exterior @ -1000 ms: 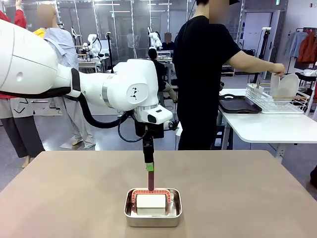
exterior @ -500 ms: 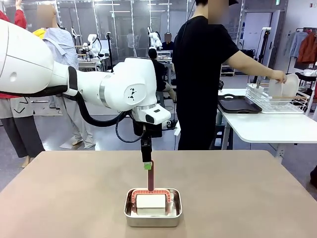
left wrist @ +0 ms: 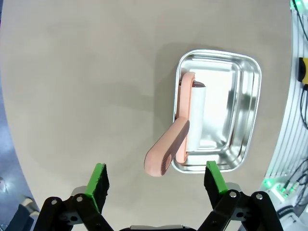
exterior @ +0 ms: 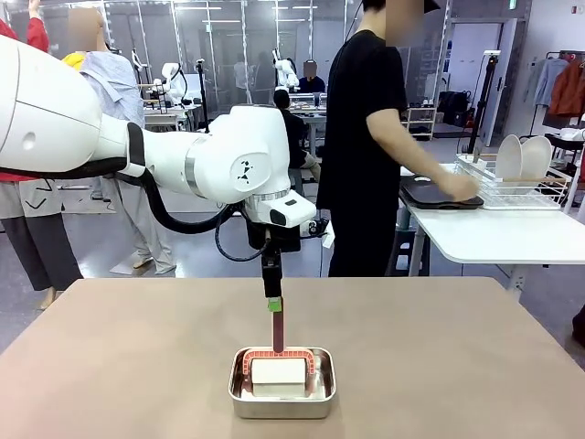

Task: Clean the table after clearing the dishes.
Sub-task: Place the Lint Roller back on top of the Airtight Container.

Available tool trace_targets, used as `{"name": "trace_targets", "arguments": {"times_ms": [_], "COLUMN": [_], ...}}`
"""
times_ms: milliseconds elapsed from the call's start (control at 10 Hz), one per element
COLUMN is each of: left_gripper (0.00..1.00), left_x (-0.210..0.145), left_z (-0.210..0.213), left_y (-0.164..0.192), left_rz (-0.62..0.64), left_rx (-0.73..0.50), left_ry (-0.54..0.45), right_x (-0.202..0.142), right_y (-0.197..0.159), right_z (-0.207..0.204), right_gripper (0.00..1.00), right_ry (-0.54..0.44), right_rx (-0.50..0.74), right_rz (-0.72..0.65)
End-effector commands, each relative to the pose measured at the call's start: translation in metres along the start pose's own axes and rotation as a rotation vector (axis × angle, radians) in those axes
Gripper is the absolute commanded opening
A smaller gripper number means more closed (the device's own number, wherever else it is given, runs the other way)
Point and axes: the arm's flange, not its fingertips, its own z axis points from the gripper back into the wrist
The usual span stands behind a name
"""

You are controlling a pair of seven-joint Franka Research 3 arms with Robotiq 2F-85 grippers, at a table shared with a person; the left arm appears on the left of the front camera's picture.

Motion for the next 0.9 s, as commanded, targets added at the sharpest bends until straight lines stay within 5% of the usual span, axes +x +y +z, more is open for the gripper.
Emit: {"name": "trace_targets", "arguments": {"times_ms": [0, 200, 400, 700, 800], "left_gripper": [1.0, 1.0, 1.0, 1.0, 1.0], "left_x": [0.0, -0.038, -0.121, -0.315, -0.397], "left_z": [0.0, 0.05, 0.092, 0.117, 0.117], "left_y": [0.0, 0.038, 0.067, 0.06, 0.037], "left_rz": [0.0, 0.128, 0.414, 0.855, 0.971], "left_rx": [0.0, -0.075, -0.248, -0.371, -0.38], "left_ry": [0.0, -0.108, -0.267, -0.51, -0.693], "right_x": [-0.002, -0.002, -0.002, -0.002, -0.002], "right_y": [0.001, 0.001, 0.001, 0.001, 0.001], "right_z": [0.003, 0.003, 0.003, 0.003, 0.003], "right_gripper": [1.0, 1.0, 1.0, 1.0, 1.0], "right_ry": [0.01, 0.01, 0.01, 0.01, 0.01], "right_rx": [0.002, 0.002, 0.002, 0.002, 0.002], "right_rz": [0.009, 0.009, 0.009, 0.009, 0.009]}}
